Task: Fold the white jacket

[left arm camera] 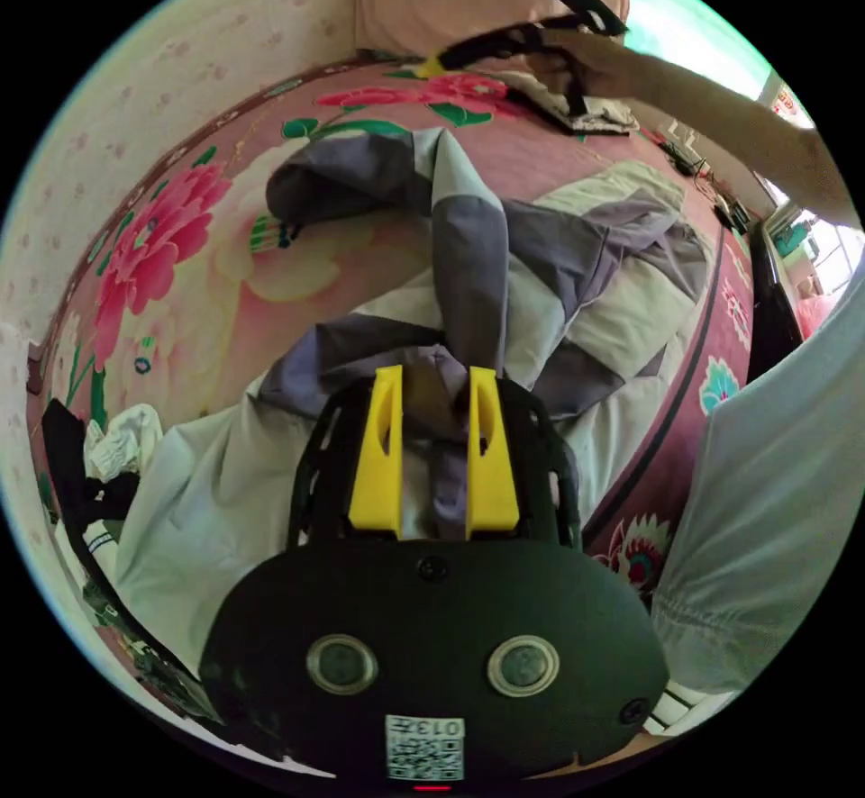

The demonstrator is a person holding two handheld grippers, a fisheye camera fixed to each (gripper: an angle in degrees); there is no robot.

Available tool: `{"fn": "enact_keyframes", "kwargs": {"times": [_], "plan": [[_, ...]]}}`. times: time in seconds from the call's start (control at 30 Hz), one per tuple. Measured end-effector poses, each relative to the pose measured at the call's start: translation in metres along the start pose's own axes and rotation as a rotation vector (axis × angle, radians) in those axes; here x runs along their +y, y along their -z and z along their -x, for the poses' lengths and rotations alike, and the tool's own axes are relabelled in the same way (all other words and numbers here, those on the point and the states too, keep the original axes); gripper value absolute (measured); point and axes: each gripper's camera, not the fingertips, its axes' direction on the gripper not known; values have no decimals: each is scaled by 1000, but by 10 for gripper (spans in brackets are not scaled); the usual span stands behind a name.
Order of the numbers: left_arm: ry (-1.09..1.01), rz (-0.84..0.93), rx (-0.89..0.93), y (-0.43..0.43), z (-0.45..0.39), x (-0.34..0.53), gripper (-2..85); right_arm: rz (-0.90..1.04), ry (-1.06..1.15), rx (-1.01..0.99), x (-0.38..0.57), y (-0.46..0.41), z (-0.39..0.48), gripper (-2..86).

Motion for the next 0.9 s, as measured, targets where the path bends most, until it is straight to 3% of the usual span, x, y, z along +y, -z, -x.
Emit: {"fn": "enact_keyframes", "kwargs": {"times": [0.23,0.33,0.4,0.5,0.63,0.7,0.8,0.9], "plan": [[-39,43,14,-31,-2,16,76,513,84,-82,-32,-148,-14,19],[-56,45,-6,-36,-11,20,68,295,-41,-138,-11,-95,-39,7],[-67,26,-37,-39,-20,27,62,67,-148,-166,31,-9,-58,4],[-55,-28,-63,-36,-29,35,55,-113,-259,-151,111,101,-53,2],[-64,-71,-72,-26,-39,41,52,-181,-441,-71,214,184,4,2],[-123,-29,-91,-24,-51,46,51,-187,-663,-65,276,200,46,2],[-157,31,-111,-27,-60,60,52,-175,-917,-168,344,182,75,4],[-99,25,-71,-24,-61,74,55,-79,-964,-243,393,148,70,7]]}}
